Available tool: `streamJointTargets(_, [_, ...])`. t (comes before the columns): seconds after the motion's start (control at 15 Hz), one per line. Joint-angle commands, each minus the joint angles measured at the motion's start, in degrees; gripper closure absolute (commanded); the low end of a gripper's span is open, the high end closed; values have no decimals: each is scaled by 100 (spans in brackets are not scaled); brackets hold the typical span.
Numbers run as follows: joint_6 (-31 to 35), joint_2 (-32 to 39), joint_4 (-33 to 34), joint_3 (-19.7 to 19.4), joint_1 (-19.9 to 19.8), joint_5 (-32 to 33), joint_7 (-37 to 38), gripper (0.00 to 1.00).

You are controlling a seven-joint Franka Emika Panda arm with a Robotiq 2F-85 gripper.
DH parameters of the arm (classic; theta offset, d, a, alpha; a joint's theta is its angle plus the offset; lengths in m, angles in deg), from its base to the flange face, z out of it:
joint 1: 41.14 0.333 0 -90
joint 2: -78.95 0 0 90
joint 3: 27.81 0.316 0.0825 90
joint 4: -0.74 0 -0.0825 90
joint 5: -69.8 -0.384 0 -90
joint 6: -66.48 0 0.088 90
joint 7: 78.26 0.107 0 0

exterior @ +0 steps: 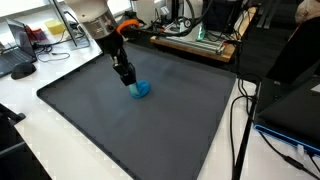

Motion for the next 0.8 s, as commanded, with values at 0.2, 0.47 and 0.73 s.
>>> streamJointTargets(0.2, [1185,166,-58,81,-137,-983,792,78])
streamJointTargets(0.47, [2193,60,-407,65,-82,-1267,1452,78])
streamJointTargets(0.73, [2807,-110,-670,4,-20,-1262,2235,78])
